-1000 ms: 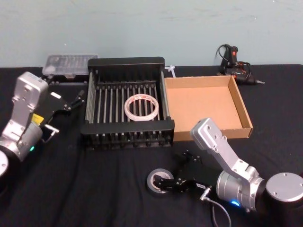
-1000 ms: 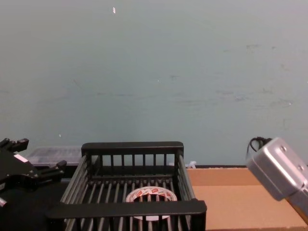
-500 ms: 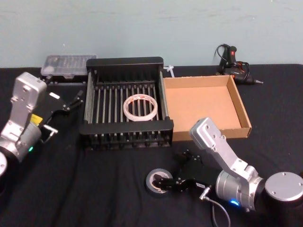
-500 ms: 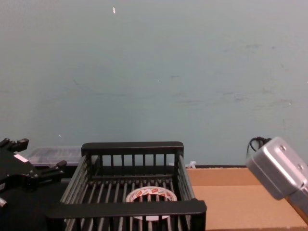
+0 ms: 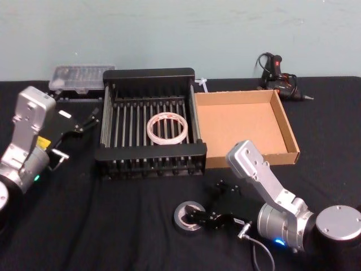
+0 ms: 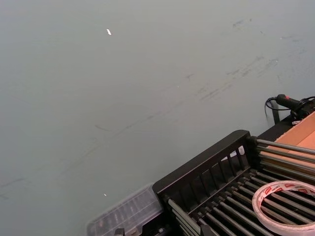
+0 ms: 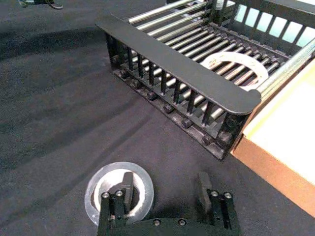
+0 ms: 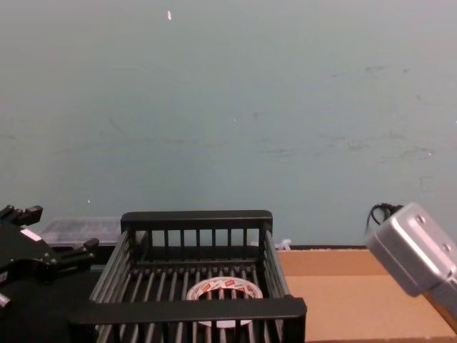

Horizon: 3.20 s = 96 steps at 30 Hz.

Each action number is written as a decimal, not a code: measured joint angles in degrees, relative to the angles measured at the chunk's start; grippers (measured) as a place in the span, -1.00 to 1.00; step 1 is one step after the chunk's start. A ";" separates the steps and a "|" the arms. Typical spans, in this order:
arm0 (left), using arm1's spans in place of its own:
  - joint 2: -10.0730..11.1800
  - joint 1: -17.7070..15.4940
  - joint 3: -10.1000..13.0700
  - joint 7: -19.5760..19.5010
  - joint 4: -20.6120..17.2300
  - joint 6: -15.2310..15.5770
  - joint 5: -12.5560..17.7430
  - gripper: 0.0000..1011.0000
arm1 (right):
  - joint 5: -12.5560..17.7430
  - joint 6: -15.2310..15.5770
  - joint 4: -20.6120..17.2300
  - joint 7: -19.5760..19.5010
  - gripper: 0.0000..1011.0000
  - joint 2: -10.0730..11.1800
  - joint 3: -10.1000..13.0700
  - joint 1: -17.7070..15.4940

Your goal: Pick up the white tape and place it into the black box , Pick up the silver tape and place it into the brown box.

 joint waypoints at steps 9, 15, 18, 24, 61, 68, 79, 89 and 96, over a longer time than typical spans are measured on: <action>0.00 0.00 0.00 0.00 0.00 0.00 0.00 0.98 | 0.05 -0.05 0.00 0.06 0.12 0.02 0.00 0.00; 0.00 0.00 0.00 0.00 0.00 0.00 0.00 0.98 | 0.08 -0.09 0.00 0.08 -0.29 0.02 0.00 0.00; 0.00 0.00 0.00 0.00 0.00 0.00 0.00 0.98 | 0.09 -0.11 0.01 0.08 -0.46 0.02 0.00 0.00; 0.00 0.00 0.00 0.00 0.00 0.00 0.00 0.98 | 0.09 -0.12 0.01 0.07 -0.70 0.02 0.00 0.00; 0.00 0.00 0.00 0.00 0.00 0.00 0.00 0.98 | 4.05 -13.97 -1.06 0.76 -0.71 -0.44 2.54 -3.09; 0.00 0.00 0.00 0.00 0.00 0.00 0.00 0.98 | 6.03 -17.73 -0.72 -0.05 -0.71 -1.41 3.88 -4.23; 0.00 0.00 0.00 0.00 0.00 0.00 0.00 0.98 | 9.12 -22.95 -0.32 -0.55 -0.71 -2.96 5.68 -5.30; 0.00 0.00 0.00 0.00 0.00 0.00 0.00 0.98 | 9.79 -24.29 -0.12 -2.00 -0.71 -4.15 6.63 -5.31; 0.00 0.00 0.00 0.00 0.00 0.00 0.00 0.98 | 10.04 -24.42 0.25 -3.56 -0.71 -5.34 7.83 -4.73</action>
